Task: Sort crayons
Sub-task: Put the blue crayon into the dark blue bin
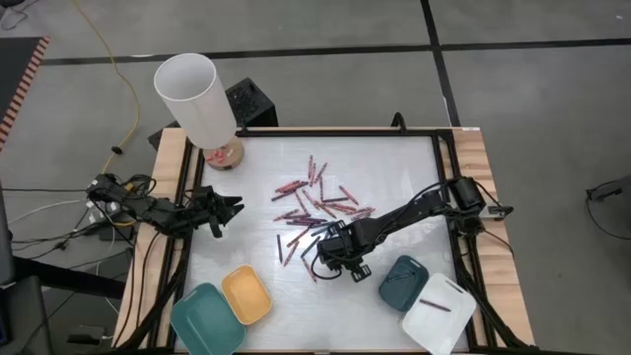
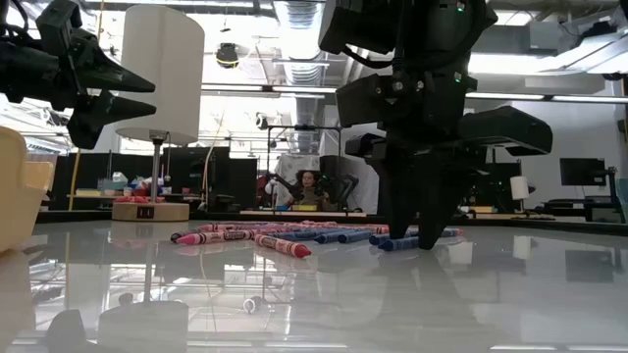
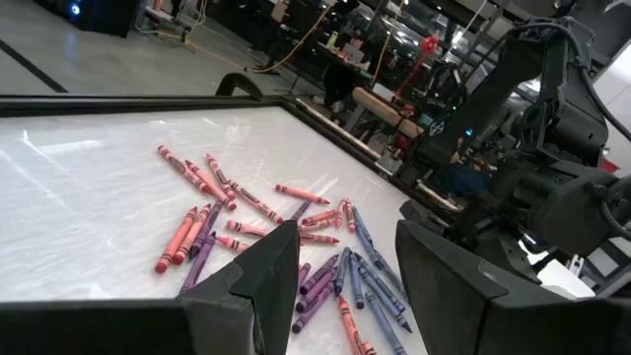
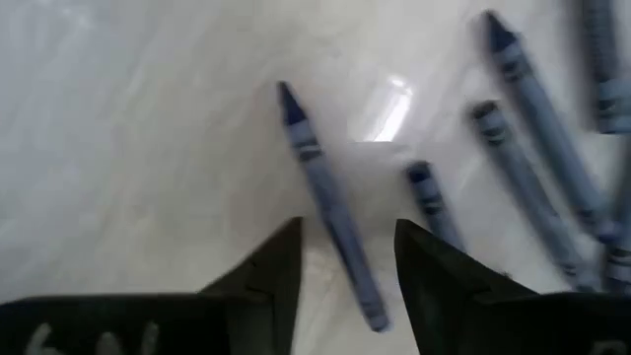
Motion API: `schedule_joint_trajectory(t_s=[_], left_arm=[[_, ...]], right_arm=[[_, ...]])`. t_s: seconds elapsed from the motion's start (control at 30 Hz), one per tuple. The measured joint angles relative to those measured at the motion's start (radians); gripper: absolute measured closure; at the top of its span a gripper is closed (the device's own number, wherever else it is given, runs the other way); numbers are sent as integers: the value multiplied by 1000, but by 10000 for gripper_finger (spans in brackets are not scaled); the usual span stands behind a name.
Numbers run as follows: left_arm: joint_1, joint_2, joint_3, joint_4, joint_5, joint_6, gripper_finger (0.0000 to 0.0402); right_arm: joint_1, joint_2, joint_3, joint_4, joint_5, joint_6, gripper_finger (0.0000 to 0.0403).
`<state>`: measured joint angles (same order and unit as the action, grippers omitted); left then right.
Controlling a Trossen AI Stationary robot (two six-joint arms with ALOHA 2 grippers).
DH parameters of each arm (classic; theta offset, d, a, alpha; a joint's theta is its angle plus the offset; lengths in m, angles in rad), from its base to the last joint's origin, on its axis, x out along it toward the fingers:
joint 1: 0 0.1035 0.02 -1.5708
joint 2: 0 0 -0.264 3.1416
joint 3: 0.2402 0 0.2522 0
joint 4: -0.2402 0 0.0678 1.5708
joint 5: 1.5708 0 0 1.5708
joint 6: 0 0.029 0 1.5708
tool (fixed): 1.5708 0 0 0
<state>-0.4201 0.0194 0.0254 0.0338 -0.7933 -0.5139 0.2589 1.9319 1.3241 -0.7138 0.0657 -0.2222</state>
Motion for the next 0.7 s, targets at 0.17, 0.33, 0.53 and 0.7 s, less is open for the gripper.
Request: schedule_joint_trajectory(t_s=[0.17, 0.33, 0.53, 0.7], left_arm=[[0, 0, 0, 0, 2, -4, 241], [0, 0, 0, 0, 4, -5, 241], [0, 0, 0, 0, 3, -6, 241], [0, 0, 0, 0, 3, -6, 241]], right_arm=[[2, 14, -23, 27, -1, -12, 255], [2, 16, -31, 34, 8, 20, 274], [-5, 17, -31, 21, 9, 65, 324], [-5, 18, -31, 19, 9, 99, 365]])
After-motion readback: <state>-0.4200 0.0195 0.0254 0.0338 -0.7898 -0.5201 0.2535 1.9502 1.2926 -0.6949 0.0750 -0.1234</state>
